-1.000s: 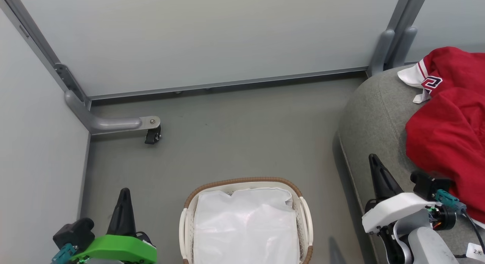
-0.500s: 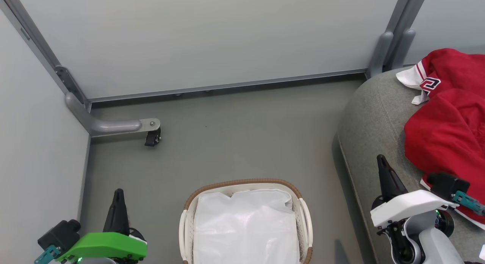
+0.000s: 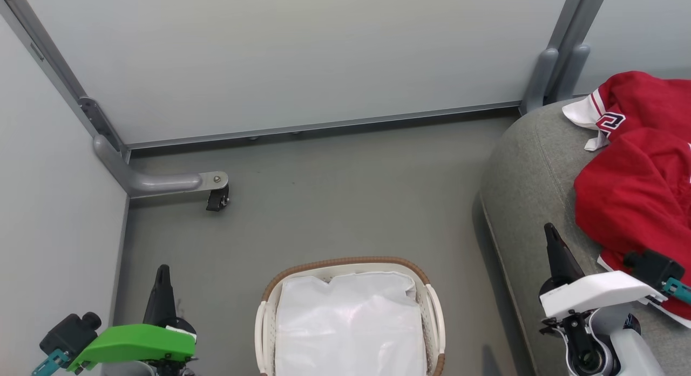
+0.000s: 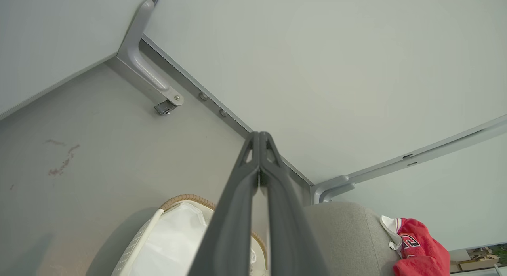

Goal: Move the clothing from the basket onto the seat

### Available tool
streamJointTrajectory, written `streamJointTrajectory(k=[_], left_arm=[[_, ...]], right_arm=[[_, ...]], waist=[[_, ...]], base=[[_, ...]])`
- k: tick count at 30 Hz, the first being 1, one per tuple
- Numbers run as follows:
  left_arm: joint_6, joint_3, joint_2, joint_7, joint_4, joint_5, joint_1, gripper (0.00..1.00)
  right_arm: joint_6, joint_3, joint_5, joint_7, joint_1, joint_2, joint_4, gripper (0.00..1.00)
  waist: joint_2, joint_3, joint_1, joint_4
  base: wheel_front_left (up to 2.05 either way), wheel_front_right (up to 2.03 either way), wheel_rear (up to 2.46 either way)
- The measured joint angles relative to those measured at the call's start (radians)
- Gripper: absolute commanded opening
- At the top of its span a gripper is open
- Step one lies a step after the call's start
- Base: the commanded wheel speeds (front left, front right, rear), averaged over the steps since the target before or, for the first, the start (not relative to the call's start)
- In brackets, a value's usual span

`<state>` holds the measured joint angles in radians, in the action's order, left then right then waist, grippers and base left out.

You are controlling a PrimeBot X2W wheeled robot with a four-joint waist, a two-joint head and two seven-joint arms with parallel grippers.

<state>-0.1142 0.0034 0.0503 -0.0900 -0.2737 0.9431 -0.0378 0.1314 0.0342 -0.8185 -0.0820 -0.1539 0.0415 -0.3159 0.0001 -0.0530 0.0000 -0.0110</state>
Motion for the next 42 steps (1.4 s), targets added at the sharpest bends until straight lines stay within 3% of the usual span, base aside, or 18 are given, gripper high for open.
streamJointTrajectory(k=[42], left_arm=[[-0.009,0.061,0.002,0.117,0.015,0.404,-0.036,0.0]], right_arm=[[0.0,0.048,-0.475,0.118,0.021,0.003,0.042,0.0]], waist=[[0.0,0.026,0.0,0.006]], base=[[0.0,0.0,0.0]])
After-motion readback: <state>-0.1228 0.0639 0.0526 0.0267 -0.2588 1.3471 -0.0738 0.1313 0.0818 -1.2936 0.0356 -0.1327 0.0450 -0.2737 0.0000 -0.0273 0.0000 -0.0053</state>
